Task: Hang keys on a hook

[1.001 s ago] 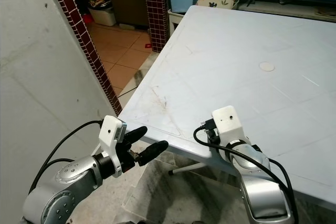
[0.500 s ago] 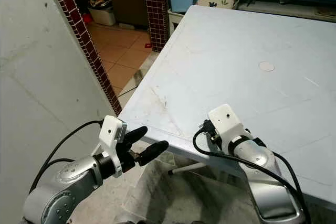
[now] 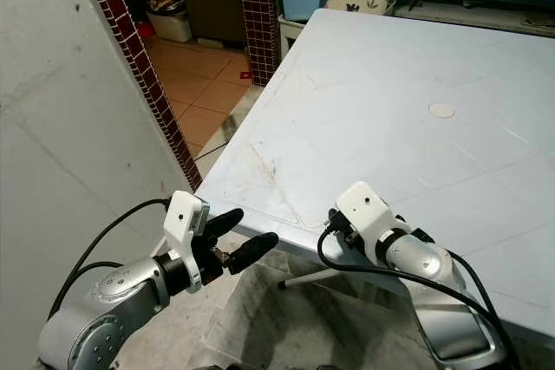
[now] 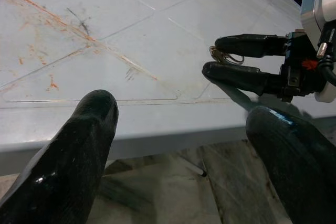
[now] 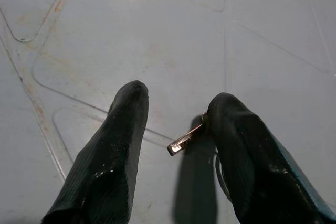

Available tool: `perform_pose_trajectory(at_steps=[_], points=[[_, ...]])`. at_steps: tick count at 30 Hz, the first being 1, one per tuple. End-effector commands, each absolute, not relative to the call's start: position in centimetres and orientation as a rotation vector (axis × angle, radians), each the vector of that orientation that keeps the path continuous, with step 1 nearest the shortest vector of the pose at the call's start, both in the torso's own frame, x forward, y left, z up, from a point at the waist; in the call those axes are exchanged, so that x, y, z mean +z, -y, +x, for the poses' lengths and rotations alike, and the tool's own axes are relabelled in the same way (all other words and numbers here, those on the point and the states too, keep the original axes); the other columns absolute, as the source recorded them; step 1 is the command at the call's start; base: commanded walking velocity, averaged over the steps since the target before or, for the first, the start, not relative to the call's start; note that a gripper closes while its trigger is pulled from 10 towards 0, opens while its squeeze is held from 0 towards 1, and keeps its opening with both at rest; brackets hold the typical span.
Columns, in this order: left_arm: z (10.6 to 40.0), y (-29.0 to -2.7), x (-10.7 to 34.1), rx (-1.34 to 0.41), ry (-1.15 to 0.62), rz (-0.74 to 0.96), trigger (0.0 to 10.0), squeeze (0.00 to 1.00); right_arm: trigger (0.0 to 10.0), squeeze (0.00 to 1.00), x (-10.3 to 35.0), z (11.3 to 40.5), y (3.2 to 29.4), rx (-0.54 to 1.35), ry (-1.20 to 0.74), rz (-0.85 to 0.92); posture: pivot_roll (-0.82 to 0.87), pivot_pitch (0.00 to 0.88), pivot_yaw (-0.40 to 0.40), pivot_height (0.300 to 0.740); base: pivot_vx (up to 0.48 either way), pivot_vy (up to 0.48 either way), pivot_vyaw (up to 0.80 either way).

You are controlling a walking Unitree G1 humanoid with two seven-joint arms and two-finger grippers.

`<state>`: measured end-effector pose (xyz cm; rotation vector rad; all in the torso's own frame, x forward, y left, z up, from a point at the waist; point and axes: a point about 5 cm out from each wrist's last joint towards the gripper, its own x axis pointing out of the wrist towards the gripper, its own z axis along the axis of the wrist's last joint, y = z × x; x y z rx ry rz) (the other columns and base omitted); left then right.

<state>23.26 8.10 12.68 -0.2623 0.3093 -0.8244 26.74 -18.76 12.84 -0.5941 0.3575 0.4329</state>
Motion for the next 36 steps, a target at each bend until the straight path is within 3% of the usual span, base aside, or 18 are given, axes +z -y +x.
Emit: perform_pose_trajectory(at_steps=[1,2,3,5,24,36], points=[[23.2,-8.1,12.9,-0.837,-0.306,-0.246,10.0,0.0,4.4,0.0,12.1,26.8,19.3,0.424,-0.387,-0.596,-0.06,0.117,0.087,0.74,0.0,0.0,0.0],[23.2,-8.1,12.9,-0.837,-0.306,-0.245,10.0,0.0,2.4,0.0,11.9,26.8,19.5,0.423,-0.389,-0.597,-0.06,0.117,0.087,0.74,0.0,0.0,0.0],[23.2,-8.1,12.9,-0.838,-0.307,-0.244,10.0,0.0,2.4,0.0,11.9,26.8,19.5,0.423,-0.39,-0.596,-0.06,0.117,0.087,0.74,0.0,0.0,0.0],[23.2,-8.1,12.9,-0.838,-0.307,-0.244,10.0,0.0,0.0,0.0,11.7,26.8,19.6,0.421,-0.397,-0.59,-0.06,0.117,0.087,0.74,0.0,0.0,0.0],[23.1,-8.0,12.8,-0.841,-0.311,-0.244,10.0,0.0,0.0,0.0,11.1,26.7,20.1,0.401,-0.417,-0.541,-0.06,0.121,0.089,0.74,0.0,0.0,0.0],[21.6,-7.4,12.8,-1.011,-0.39,-0.296,10.0,0.0,0.0,0.0,11.1,26.8,20.0,0.403,-0.412,-0.556,-0.06,0.119,0.086,0.74,0.0,0.0,0.0]])
